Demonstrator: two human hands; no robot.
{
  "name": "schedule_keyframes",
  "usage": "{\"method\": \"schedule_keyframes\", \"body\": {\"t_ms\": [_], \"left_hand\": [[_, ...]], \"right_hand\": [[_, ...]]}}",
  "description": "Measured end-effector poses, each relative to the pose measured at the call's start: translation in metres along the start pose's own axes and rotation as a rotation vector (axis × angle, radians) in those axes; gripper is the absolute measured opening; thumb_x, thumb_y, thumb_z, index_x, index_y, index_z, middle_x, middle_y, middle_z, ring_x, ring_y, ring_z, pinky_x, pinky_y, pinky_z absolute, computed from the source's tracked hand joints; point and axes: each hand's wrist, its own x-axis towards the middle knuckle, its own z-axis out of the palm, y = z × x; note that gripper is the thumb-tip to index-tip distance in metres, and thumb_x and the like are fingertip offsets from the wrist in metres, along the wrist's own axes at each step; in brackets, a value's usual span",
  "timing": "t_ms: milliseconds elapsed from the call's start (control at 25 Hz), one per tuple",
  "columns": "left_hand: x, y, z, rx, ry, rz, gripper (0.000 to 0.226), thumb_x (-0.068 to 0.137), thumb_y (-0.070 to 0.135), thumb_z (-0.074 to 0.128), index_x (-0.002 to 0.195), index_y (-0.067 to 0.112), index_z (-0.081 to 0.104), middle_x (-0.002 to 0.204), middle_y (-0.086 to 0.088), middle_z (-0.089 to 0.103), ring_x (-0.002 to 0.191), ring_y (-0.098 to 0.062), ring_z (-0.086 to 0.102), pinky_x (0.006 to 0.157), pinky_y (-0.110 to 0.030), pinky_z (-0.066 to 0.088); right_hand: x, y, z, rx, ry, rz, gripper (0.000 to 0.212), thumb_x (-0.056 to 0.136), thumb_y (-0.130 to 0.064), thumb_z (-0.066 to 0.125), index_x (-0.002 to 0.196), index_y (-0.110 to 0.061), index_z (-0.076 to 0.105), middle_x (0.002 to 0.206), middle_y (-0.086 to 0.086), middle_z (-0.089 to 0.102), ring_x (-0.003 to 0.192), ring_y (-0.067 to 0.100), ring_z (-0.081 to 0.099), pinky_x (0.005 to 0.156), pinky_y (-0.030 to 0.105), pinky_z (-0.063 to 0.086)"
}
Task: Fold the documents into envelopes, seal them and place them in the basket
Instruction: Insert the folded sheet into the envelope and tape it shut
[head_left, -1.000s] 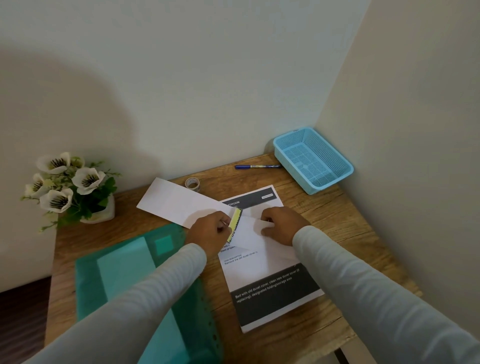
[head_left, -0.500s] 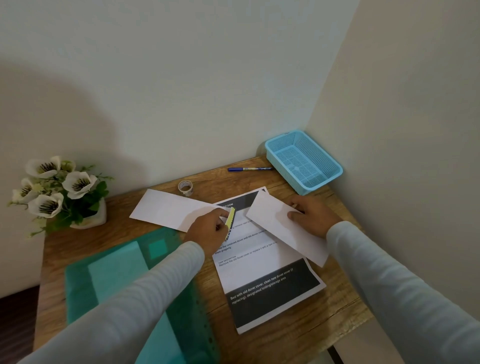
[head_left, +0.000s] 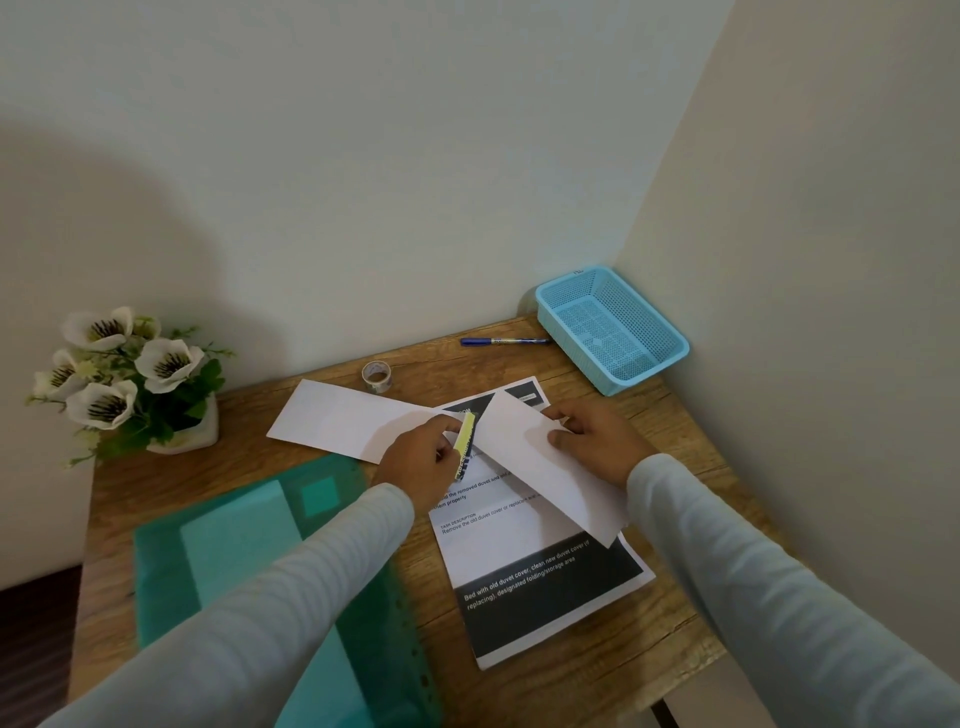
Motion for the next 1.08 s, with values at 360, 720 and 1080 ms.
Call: {"method": "schedule_keyframes", "body": {"t_ms": [360,720,1080], "left_hand": [[0.002,-0.001,-0.001,0.000,-0.012,-0.010,0.035,0.101,0.020,0.058,0.134,0.031,0.053,0.120,0.000,0.069,0.093,-0.018,0.063,0.081,-0.025,0.049],[-0.002,-0.002,-0.001,0.014,-0.019,0.014,0.034,0.102,0.022,0.058,0.134,0.032,0.053,0.116,0.002,0.069,0.092,-0.015,0.061,0.086,-0.028,0.053],[-0.009,0.002,0.002,0.016,-0.030,0.080,0.033,0.101,0.021,0.058,0.131,0.034,0.055,0.121,0.004,0.067,0.095,-0.014,0.061,0.087,-0.026,0.054]], "right_hand": [[-0.008,0.003,-0.002,-0.011,0.063,-0.019,0.035,0.103,-0.018,0.056,0.138,-0.021,0.060,0.126,-0.007,0.059,0.121,0.015,0.056,0.094,0.031,0.041],[-0.006,0.003,0.014,-0.076,-0.007,-0.012,0.037,0.103,-0.021,0.056,0.140,-0.025,0.059,0.134,0.004,0.061,0.124,0.020,0.057,0.098,0.029,0.042],[0.015,-0.011,0.025,-0.121,-0.183,-0.004,0.037,0.101,-0.020,0.056,0.138,-0.024,0.062,0.137,0.004,0.062,0.124,0.019,0.058,0.096,0.030,0.043]]}}
